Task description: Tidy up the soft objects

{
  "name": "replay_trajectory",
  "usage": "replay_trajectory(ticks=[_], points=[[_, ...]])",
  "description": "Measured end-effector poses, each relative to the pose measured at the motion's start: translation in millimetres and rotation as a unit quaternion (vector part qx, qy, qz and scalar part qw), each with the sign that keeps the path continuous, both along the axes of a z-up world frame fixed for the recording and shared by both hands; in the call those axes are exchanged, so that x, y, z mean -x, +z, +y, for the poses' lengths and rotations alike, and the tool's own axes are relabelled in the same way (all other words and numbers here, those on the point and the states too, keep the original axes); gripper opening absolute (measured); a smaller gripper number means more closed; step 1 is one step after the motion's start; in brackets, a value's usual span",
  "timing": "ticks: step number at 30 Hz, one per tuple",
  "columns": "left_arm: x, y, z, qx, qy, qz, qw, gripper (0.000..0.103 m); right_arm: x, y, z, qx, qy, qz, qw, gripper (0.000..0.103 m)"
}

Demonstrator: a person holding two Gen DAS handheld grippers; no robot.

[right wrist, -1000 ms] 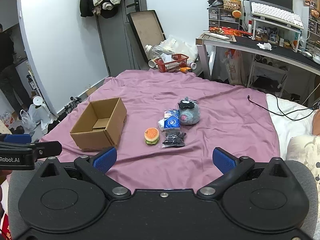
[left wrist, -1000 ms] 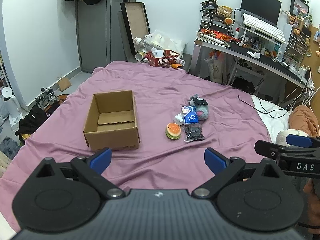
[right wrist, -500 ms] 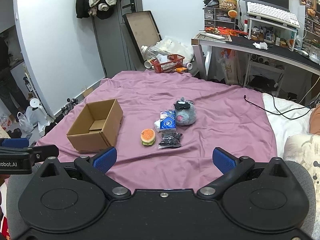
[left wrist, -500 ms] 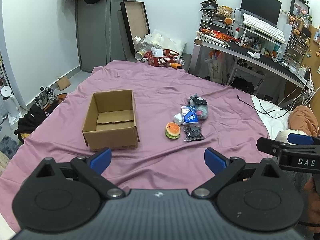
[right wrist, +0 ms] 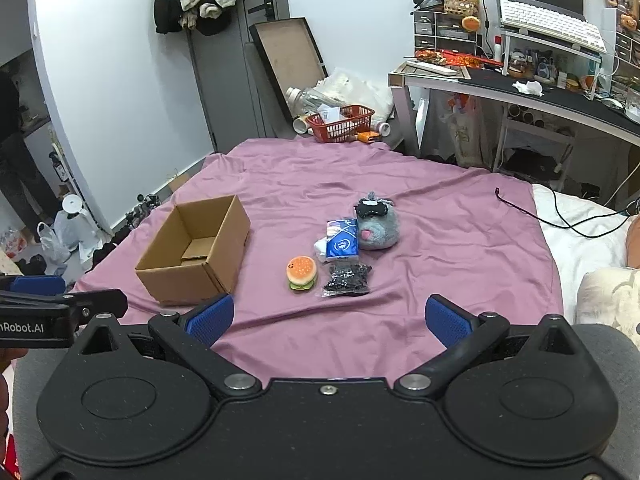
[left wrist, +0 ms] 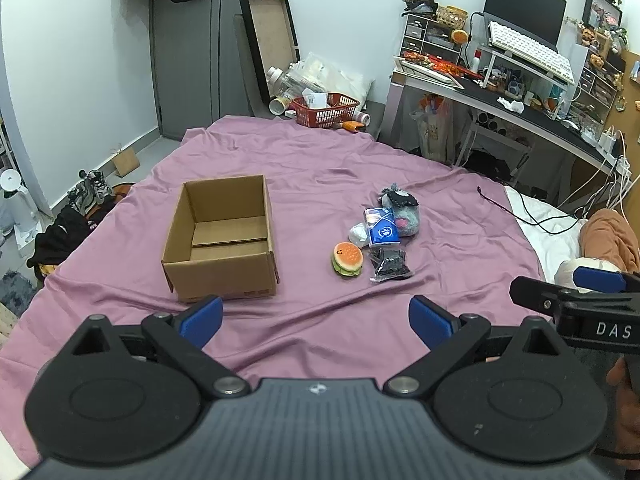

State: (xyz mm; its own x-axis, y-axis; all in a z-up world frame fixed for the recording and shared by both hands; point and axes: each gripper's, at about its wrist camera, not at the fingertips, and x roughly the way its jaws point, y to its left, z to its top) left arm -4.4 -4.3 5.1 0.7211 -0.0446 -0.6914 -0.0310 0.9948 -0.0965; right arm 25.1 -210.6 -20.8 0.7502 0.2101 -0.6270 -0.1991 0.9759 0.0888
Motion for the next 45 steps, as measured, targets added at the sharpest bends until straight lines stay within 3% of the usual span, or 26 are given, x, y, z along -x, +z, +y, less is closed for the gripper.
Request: replay_trajectory(ticks=[13,23,30,41,45], points=[[-42.5,-21.9,-0.7,0.017,-0.006,0.016,0.9997,0.099,-31.3,-17.3,-12.2,-0.016,-0.018,0.024,0.999,0.103],[-85.5,-42.0,-5.8,0.032,-0.006,0.044,0.9985,0.098,-72.2,-39.3,-20.4,-0.034,-0.031,0.069,0.997,0.103],[-116.6,-51.1,-11.4,0.028,-0.016,0.069,0.9971,0.098,-102.1,-44.0,-33.0,-0.073,-0.047,0.095,0.992,0.103],[-158.4,-70.1,-23.8,0.025,-0.028,0.089,0.9953,0.096,-138.2,-60.3,-42.5,-0.086,-0.056,0.108,0.989,0.103],[-176.8,-82.5,-33.8,0.027,-0.038,0.101,0.9938,0.096,-149.2,-72.8,-48.4,-0.103,-0.06,0.119,0.986,0.097]])
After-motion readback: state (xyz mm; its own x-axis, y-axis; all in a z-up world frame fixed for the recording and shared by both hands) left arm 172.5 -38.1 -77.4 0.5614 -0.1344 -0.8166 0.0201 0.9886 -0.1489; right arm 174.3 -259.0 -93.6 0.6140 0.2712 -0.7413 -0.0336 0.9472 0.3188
